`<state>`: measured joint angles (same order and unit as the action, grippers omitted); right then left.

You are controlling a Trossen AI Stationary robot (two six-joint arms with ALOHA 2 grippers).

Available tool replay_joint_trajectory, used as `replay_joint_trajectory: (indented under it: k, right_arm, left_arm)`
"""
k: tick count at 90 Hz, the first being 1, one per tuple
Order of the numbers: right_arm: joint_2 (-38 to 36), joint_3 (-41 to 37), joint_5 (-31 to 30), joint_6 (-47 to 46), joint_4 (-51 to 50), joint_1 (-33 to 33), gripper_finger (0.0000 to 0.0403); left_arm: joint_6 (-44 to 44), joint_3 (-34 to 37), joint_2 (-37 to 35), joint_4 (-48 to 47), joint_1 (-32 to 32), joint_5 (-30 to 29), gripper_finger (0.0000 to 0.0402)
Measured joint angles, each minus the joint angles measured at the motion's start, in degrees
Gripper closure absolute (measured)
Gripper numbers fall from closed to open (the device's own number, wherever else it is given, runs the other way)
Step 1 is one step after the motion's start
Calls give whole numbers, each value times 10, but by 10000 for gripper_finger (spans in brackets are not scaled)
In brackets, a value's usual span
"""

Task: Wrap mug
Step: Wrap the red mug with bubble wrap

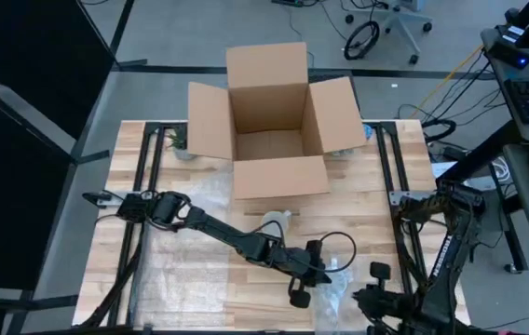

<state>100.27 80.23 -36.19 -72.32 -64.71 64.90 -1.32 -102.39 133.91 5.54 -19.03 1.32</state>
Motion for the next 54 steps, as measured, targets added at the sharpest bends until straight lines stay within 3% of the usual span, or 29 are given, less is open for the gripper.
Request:
replay_joint_trajectory:
  k: [38,54]
  right_arm:
    - [-7,0,4,-16,1,-36,397]
    - [-7,0,5,-18,0,-53,361]
  left_arm:
    - [0,0,0,0,0,0,402]
    - [0,0,0,0,0,0,402]
